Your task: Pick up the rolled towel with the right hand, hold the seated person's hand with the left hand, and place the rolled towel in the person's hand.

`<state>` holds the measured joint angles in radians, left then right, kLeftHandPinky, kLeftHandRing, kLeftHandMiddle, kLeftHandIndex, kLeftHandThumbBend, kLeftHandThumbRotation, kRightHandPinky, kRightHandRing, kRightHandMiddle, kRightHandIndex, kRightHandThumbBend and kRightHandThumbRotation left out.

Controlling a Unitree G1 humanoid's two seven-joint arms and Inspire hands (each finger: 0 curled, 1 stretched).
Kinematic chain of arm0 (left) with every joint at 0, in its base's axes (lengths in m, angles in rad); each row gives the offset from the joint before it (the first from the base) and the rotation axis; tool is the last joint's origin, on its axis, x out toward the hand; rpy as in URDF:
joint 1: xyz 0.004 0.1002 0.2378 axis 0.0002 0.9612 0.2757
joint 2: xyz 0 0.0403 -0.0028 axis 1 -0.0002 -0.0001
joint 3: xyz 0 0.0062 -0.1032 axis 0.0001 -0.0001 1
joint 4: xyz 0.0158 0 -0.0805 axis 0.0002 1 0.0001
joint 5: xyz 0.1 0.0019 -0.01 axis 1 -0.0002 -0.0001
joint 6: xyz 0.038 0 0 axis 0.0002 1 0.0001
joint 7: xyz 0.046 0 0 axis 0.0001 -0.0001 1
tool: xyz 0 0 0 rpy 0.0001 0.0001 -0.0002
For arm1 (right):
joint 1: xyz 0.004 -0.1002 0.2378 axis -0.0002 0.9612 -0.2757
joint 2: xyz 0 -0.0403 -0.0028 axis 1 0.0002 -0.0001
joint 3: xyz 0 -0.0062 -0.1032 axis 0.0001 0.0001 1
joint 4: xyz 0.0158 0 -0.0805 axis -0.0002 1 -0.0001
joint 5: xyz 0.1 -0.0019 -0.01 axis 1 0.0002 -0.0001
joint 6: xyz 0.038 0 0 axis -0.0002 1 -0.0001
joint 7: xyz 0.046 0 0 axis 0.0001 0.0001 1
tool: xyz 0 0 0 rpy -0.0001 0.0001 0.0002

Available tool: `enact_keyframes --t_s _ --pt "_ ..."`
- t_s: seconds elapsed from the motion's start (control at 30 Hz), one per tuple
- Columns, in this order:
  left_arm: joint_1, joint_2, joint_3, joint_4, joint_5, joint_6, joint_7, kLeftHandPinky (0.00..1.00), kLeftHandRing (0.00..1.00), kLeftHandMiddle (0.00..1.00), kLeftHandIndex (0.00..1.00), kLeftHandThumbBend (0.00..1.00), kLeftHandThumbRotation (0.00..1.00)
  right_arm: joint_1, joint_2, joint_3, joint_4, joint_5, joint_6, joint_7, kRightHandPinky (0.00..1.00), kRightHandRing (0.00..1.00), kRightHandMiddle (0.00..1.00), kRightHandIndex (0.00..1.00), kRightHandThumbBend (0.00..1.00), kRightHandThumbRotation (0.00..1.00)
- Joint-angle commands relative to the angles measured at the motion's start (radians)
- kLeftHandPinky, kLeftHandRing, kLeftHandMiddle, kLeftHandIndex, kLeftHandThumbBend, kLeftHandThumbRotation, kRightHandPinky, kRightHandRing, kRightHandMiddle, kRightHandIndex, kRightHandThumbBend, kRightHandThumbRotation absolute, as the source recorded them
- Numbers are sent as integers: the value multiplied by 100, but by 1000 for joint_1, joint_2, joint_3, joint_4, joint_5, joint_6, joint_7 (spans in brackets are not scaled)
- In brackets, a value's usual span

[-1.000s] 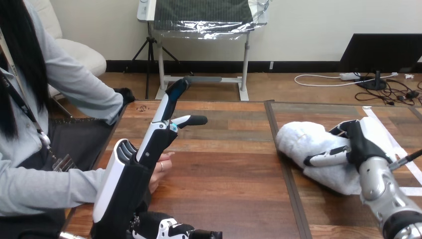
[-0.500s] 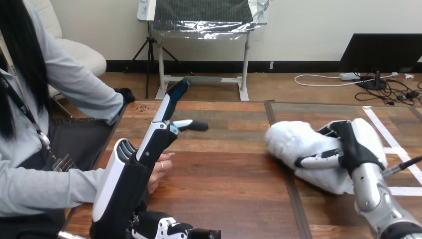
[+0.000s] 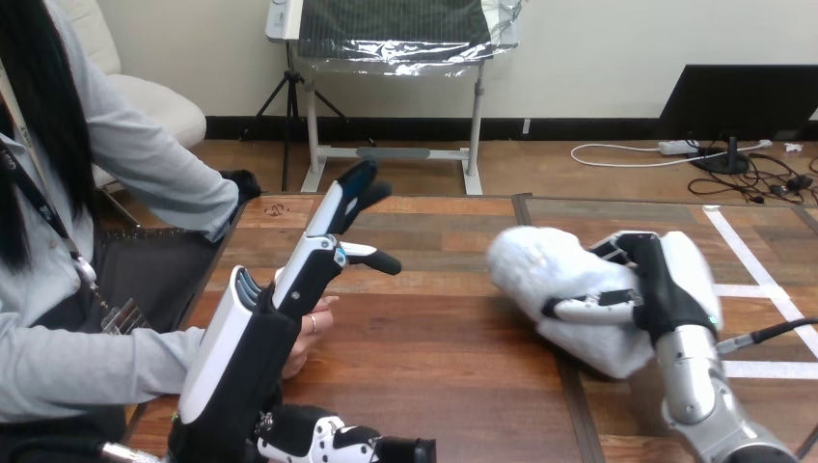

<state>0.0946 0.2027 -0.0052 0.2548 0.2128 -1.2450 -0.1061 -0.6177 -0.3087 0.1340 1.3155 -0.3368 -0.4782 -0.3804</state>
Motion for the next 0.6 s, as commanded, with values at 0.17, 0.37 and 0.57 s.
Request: enact_keyframes --t_s 0.17,0.37,0.57 --pt "16 18 46 -126 43 80 9 70 88 95 96 100 53 -45 29 -50 -76 56 -137 -13 36 40 49 48 82 0" --pt "23 29 39 -138 33 112 8 67 76 85 93 100 50 -37 41 -58 -81 69 -200 -7 35 40 49 49 80 0" --pt "31 33 42 -147 36 134 14 66 73 80 88 100 46 -32 54 -67 -84 92 -236 16 36 41 49 50 79 0"
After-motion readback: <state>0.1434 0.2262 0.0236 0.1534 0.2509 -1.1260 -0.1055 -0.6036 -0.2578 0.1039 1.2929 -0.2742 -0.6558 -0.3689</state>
